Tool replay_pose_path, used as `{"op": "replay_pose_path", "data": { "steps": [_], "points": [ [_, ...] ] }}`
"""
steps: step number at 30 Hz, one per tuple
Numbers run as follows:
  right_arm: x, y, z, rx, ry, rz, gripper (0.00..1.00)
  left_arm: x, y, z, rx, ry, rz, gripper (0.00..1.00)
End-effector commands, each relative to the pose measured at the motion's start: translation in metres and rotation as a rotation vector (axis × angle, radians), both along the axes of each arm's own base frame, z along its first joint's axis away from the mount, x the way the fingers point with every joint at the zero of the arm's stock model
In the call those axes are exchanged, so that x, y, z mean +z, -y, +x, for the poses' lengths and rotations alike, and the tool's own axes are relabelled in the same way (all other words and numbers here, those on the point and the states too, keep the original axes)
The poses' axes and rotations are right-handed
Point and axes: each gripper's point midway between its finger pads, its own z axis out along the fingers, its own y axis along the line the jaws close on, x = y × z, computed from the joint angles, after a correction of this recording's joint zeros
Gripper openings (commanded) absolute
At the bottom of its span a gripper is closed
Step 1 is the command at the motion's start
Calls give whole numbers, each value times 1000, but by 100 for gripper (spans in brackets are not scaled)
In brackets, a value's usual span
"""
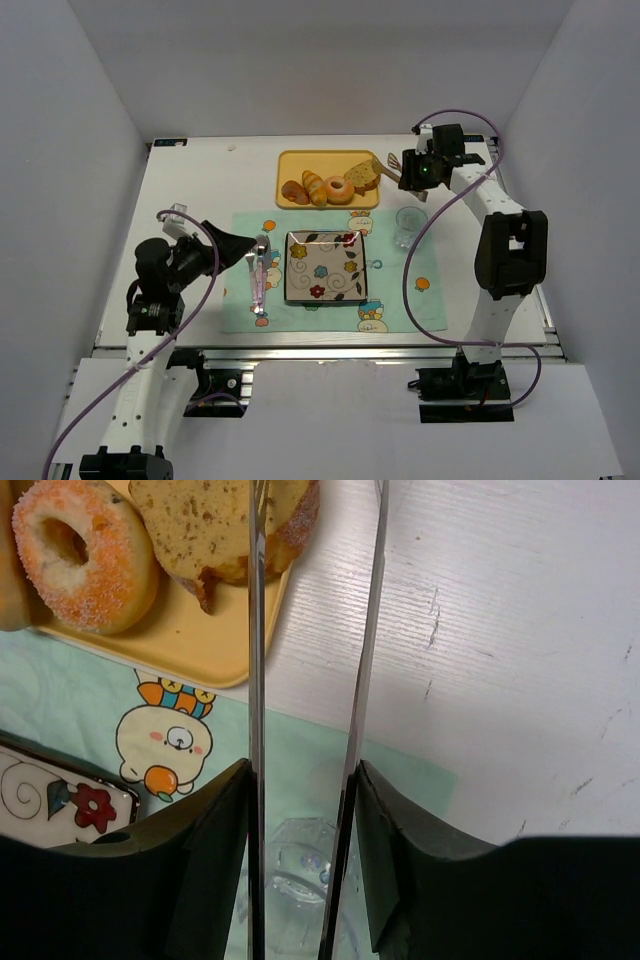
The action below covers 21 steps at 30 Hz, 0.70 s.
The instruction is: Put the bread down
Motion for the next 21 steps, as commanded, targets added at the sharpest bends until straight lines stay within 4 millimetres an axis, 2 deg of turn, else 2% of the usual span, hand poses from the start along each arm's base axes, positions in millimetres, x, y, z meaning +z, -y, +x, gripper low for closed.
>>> {"op": "replay_pose_path", "data": {
  "steps": [1,10,17,21],
  "points": [
    [25,1,22,-12,82,41,49,3,0,2,-2,21,1,98],
    [5,-13,16,1,5,117,48,1,0,5,-3,7,4,98],
    [1,-24,7,21,-36,184,44,-1,0,6,-3,2,3,98],
    [1,-26,2,22,-49,205,37,-1,-1,6,-1,1,2,98]
  ]
}}
